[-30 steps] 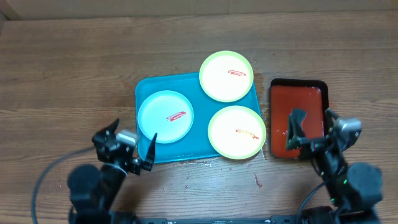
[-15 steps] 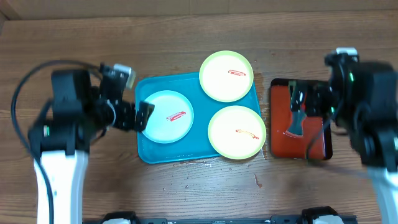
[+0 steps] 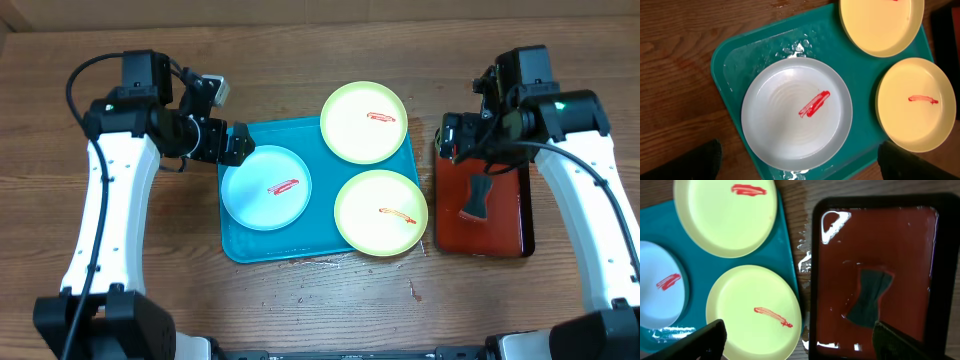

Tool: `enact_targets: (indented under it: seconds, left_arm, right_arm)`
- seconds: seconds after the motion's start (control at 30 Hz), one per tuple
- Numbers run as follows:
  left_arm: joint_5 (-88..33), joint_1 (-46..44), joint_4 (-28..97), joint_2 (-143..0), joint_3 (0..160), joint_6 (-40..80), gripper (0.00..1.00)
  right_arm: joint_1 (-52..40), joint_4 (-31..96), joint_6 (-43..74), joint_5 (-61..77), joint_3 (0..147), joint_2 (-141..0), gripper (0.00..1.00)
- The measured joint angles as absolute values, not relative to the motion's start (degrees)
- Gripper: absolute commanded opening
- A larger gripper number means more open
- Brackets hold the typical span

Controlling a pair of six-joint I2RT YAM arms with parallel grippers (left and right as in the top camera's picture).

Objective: Clean dirty plates on tray and stack at the side

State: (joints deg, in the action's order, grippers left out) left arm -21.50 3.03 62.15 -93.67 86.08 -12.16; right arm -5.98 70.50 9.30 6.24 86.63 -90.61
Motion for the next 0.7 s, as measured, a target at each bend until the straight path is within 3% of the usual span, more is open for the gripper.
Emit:
enact_targets:
  seconds: [0.33,0.43,0.6,0.7]
  left_arm:
    - [-19.29,3.03,59.18,-94.52,86.13,-11.92,1.0]
    - [-17.19,3.03,59.07,-94.52,86.13,-11.03,1.0]
    - [-15.55,3.03,57.19,-94.52,86.19,-9.45,0.94]
    - [-14.9,3.03,56.07,-94.52,86.21,-8.58,0.91]
  right_arm:
    - [-4.4,72.34,23.14,-2.87,82.26,-93.21,0.81]
    - [-3.4,70.57,24.16,-3.92,78.15,-93.91,0.8]
    - [-0.36,65.34,23.77,-4.89,71.35,-94.45,0.65]
    - [1.28,59.37,22.5,-4.86,67.64,-94.45,0.63]
